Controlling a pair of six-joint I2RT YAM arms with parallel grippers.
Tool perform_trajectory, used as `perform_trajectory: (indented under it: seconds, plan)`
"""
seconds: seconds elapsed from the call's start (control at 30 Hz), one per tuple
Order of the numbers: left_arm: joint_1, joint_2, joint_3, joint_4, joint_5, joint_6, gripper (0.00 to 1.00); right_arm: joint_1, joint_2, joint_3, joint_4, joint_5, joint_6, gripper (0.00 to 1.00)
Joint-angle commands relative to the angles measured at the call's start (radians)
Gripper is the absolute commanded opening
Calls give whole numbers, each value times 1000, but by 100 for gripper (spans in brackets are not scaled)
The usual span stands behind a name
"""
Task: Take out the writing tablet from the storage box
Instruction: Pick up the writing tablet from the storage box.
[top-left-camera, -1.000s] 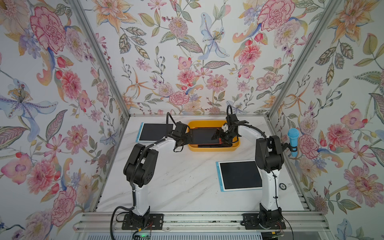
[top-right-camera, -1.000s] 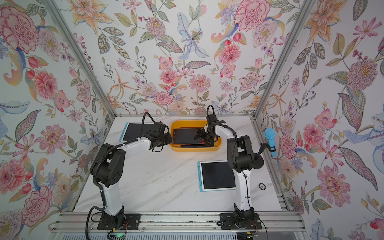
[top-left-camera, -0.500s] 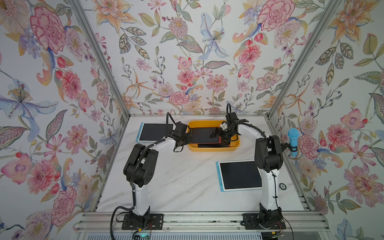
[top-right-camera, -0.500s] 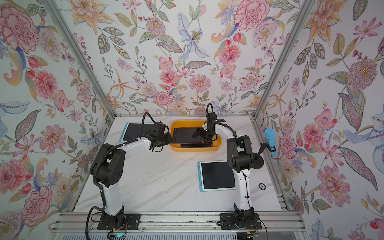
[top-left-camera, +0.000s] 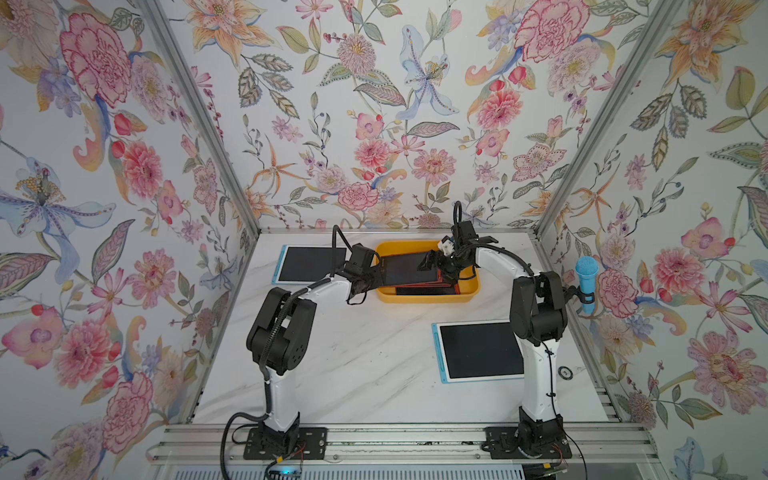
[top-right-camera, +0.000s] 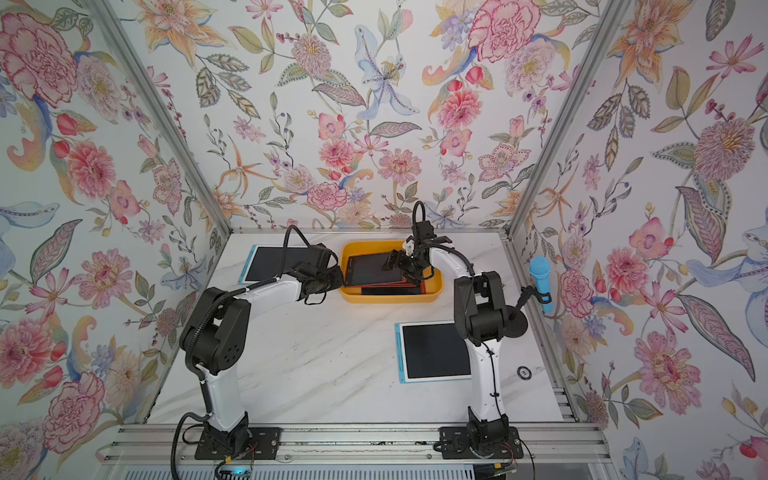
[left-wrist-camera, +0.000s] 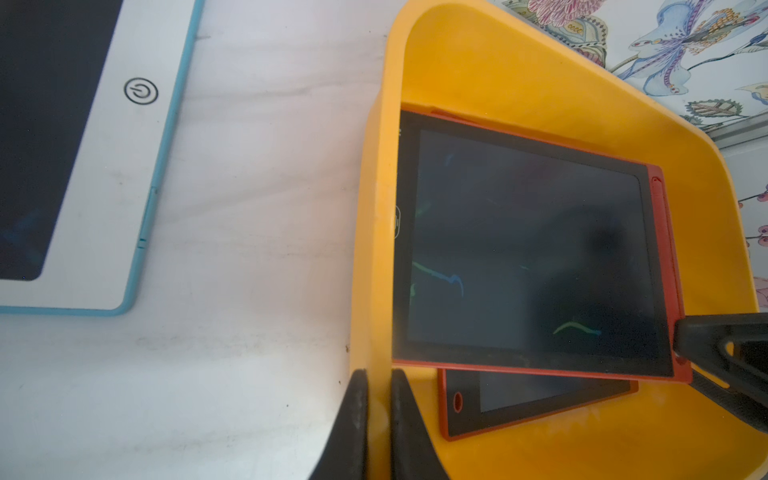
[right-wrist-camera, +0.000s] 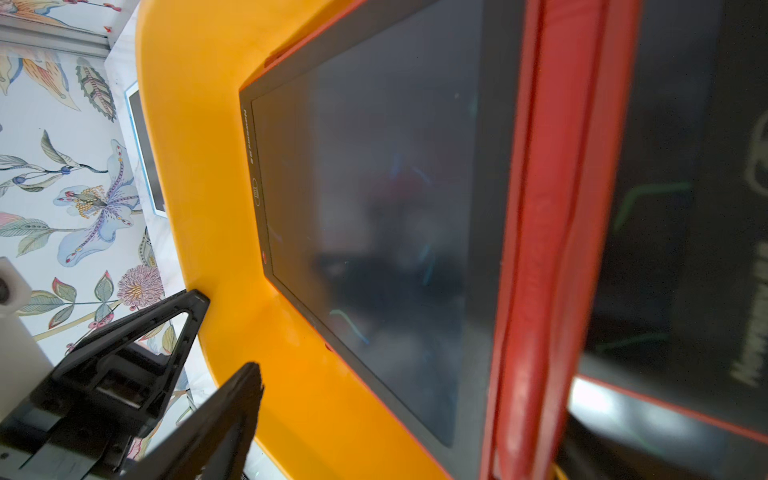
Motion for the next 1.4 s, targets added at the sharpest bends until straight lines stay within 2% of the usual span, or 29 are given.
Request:
perform_trajectory:
  seconds: [0.0,0.37,0.73,1.17,1.37]
  plan:
    - [-24,-18,-28,-39,34,-2,0,-3,-46,28,54,-23,-9,87]
    - [-21,-22,-31,-44,26,3,0,-44,-68,0,129,-25,-7,79]
    - [-23,-24,-29,-47,26,1,0,-59,-137,-128,267,-35,32,60]
    - [-22,-34,-37,-48,23,-2,0,-57,-144,-144,287,-50,44,46]
    - [-22,-36,-37,-46,28,-4,0,-56,-168,-191,328,-66,66,36]
